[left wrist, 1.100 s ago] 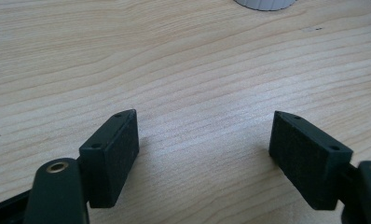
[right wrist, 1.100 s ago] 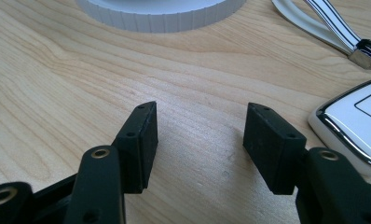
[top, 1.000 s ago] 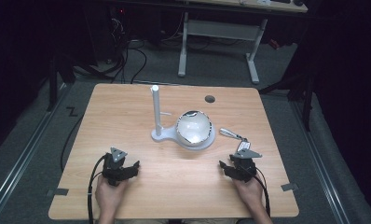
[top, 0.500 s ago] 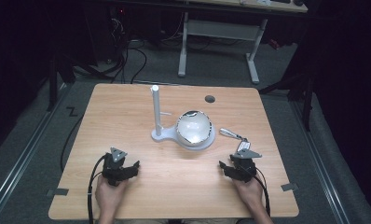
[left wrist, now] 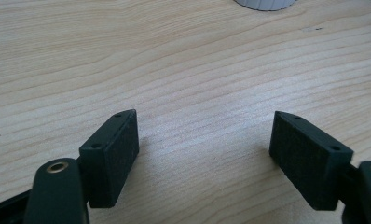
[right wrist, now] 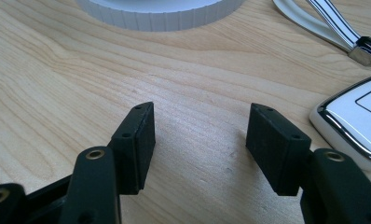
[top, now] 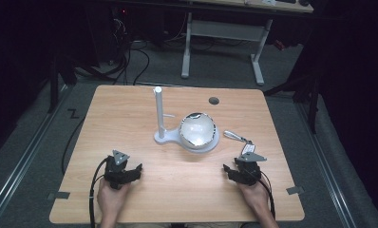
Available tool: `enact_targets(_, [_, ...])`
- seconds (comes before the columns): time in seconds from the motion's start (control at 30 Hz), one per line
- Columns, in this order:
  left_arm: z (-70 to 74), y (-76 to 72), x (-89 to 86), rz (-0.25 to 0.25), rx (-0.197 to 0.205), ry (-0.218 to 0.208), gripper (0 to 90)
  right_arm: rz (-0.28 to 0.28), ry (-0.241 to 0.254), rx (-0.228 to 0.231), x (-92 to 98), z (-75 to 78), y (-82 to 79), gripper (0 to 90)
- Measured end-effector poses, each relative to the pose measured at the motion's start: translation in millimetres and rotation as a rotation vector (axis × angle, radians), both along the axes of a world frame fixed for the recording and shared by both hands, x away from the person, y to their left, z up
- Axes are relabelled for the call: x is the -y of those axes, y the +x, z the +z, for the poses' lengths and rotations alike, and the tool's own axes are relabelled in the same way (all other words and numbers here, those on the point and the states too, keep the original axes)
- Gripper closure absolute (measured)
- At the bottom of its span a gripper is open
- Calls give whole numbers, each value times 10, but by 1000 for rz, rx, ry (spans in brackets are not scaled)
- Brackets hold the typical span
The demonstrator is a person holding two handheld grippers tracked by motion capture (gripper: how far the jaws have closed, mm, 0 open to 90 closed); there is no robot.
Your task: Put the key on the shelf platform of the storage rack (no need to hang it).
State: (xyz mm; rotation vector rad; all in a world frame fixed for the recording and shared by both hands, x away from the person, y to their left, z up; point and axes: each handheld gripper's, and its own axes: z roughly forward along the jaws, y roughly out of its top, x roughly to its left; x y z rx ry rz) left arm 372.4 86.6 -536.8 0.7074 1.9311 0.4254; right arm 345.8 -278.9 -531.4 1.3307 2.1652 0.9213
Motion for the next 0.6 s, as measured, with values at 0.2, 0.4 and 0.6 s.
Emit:
enact_targets(0.2, [0, 0, 0, -2, 0, 0, 243, -4, -2, -5, -2, 6, 1, 432])
enact_targets(0.4, [0, 0, 1, 0, 0, -2, 243, 1, 1, -11, -13, 18, -3, 466])
enact_targets(0.6, [0, 0, 0, -1, 0, -1, 243, -1, 11, -3, 6, 53, -28, 461])
